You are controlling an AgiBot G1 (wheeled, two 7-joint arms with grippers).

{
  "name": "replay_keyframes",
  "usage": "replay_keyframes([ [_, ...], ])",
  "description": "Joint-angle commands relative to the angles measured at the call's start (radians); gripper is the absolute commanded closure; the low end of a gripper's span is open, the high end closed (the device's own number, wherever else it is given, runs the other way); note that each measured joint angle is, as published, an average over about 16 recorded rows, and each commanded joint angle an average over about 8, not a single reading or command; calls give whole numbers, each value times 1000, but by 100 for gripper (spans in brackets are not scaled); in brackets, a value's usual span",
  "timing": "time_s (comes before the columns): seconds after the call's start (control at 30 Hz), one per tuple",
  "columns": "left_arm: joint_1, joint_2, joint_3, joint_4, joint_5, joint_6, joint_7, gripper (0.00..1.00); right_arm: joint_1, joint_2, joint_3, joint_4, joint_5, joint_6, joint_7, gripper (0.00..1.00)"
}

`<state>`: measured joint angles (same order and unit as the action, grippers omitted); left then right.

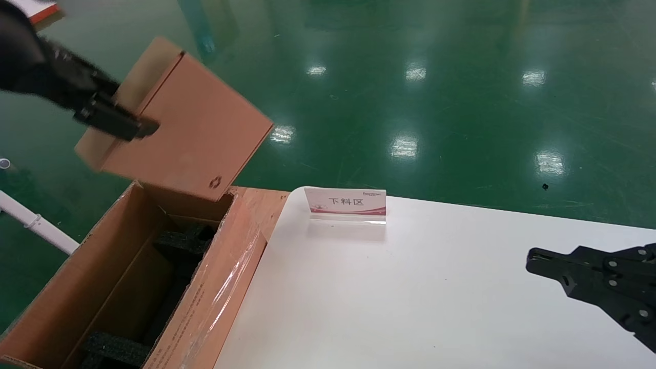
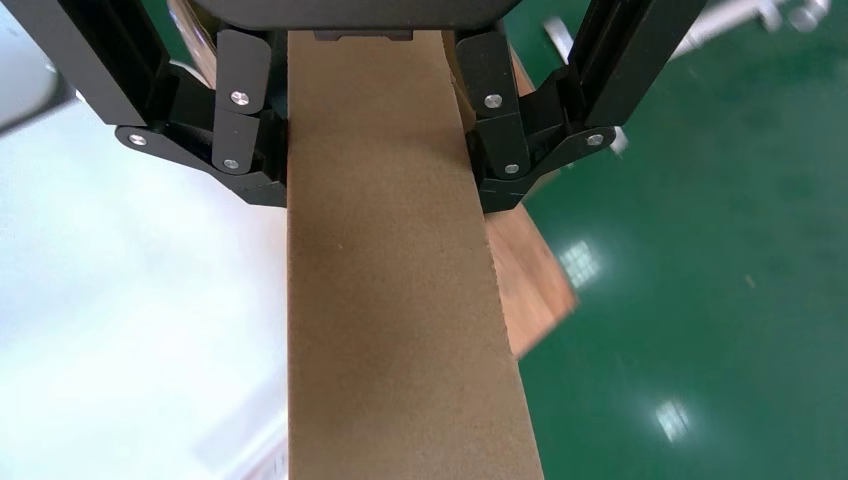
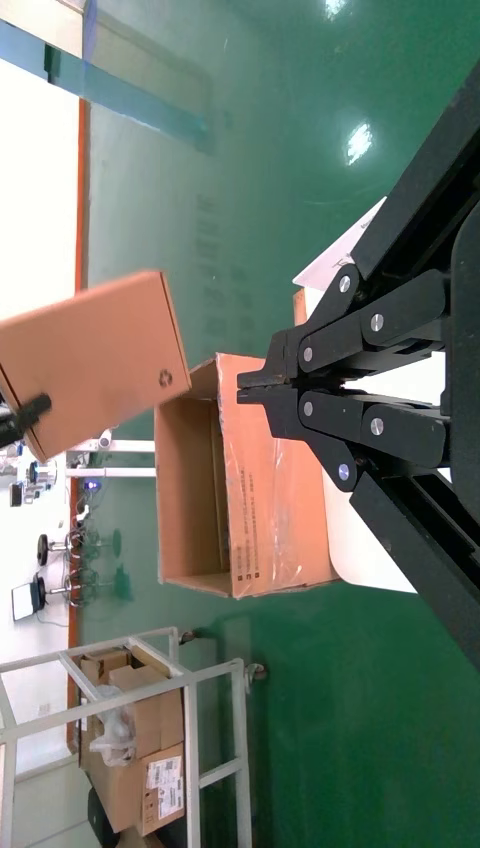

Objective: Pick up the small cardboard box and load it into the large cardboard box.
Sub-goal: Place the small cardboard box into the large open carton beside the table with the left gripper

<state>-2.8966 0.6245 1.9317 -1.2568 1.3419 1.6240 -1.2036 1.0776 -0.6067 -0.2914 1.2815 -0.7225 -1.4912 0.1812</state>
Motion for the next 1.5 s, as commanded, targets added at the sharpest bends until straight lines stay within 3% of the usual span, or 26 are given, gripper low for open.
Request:
replay_keyframes([
  [0.03, -38, -8, 53, -1, -16, 8, -7, 100, 0, 0, 0, 0, 0, 0, 0, 0],
  [0.3, -119, 22, 296, 27, -55, 36, -38, 100, 0, 0, -1, 0, 0, 0, 0, 0],
  [0.6, -120, -3, 445, 63, -83, 26, -23, 100, 0, 0, -1, 0, 1, 0, -1, 0],
  [1.03, -93, -106, 537, 94, -40, 4, -13, 100, 0, 1, -2, 0, 1, 1, -1, 0],
  [1.5, 37, -151, 515, 159, 15, -70, 10, 100, 1, 1, -3, 0, 2, 1, -1, 0],
])
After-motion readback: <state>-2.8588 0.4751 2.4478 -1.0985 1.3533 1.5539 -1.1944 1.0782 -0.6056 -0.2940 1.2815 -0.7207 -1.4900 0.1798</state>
